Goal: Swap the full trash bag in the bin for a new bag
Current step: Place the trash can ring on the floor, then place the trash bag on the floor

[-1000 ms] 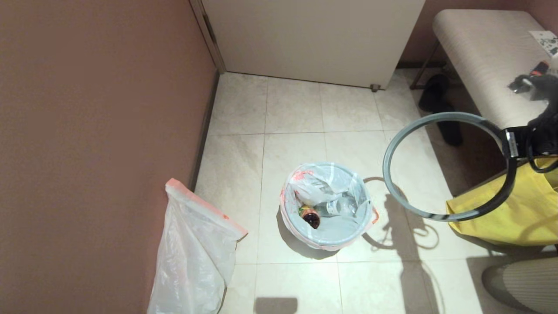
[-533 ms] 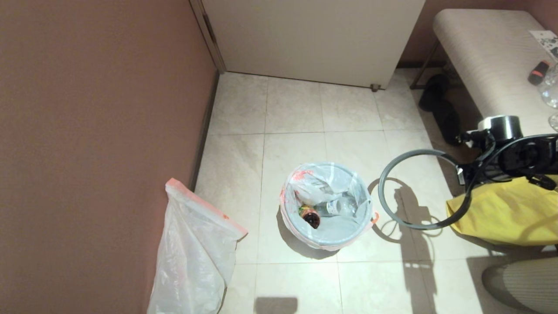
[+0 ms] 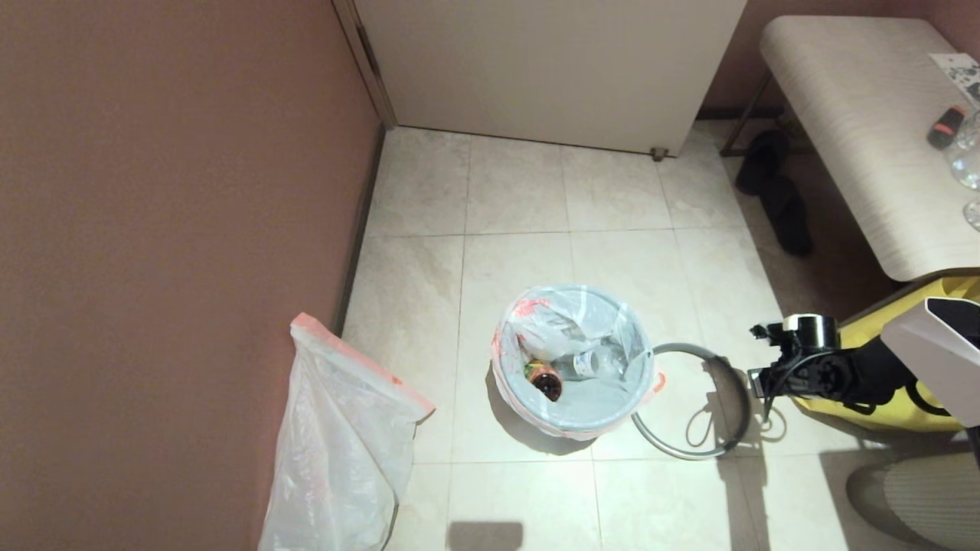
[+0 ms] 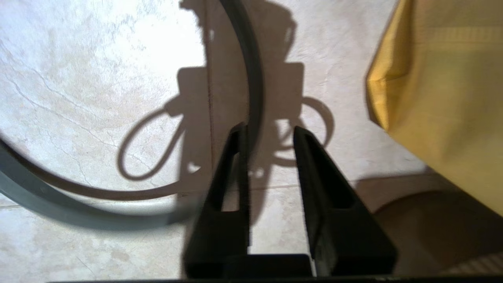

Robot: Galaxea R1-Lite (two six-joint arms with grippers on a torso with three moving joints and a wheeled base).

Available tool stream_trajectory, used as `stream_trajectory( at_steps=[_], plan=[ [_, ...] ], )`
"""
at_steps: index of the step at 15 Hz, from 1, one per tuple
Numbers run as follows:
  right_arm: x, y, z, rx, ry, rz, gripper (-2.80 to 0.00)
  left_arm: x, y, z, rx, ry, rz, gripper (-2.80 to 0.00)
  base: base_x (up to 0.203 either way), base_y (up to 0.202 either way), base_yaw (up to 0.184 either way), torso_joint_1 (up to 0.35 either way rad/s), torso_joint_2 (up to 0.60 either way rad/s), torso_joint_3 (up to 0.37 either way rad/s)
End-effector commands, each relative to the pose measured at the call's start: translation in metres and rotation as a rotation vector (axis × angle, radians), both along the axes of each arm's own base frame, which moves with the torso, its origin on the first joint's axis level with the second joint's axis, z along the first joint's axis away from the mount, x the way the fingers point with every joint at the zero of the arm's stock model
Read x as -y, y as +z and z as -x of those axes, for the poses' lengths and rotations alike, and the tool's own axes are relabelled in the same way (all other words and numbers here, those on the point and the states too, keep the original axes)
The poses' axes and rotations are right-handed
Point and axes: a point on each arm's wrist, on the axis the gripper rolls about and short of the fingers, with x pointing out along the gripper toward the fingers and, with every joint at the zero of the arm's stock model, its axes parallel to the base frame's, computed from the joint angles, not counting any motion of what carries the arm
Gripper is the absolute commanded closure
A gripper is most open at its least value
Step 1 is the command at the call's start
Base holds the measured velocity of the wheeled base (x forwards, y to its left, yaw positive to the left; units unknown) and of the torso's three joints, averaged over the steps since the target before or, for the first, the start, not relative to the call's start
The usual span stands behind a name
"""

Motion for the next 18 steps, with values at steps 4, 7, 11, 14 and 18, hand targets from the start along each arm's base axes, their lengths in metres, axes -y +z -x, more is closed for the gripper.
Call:
stream_trajectory(
  at_steps=[4, 7, 11, 14, 18],
  plan=[
    [0.005, -0.004, 0.006, -0.029, -0.023, 0.007, -2.80, 0.000, 0.000, 0.000, -0.001, 0.000, 0.000, 0.00, 0.000, 0.000, 0.000, 0.000, 0.00, 0.000],
    [0.001, 0.056, 0.032, 0.015, -0.043, -0.004, -2.80, 0.000, 0.000, 0.000, -0.001, 0.000, 0.000, 0.00, 0.000, 0.000, 0.000, 0.000, 0.00, 0.000],
    [-0.015, 0.113, 0.103, 0.010, -0.056, -0.035, 0.00, 0.000, 0.000, 0.000, -0.001, 0.000, 0.000, 0.00, 0.000, 0.000, 0.000, 0.000, 0.00, 0.000],
    [-0.038, 0.153, 0.150, 0.064, -0.062, -0.093, 0.00, 0.000, 0.000, 0.000, -0.001, 0.000, -0.001, 0.00, 0.000, 0.000, 0.000, 0.000, 0.00, 0.000],
    [-0.070, 0.200, 0.210, 0.047, -0.082, -0.216, 0.00, 0.000, 0.000, 0.000, -0.001, 0.000, -0.001, 0.00, 0.000, 0.000, 0.000, 0.000, 0.00, 0.000]
  ],
)
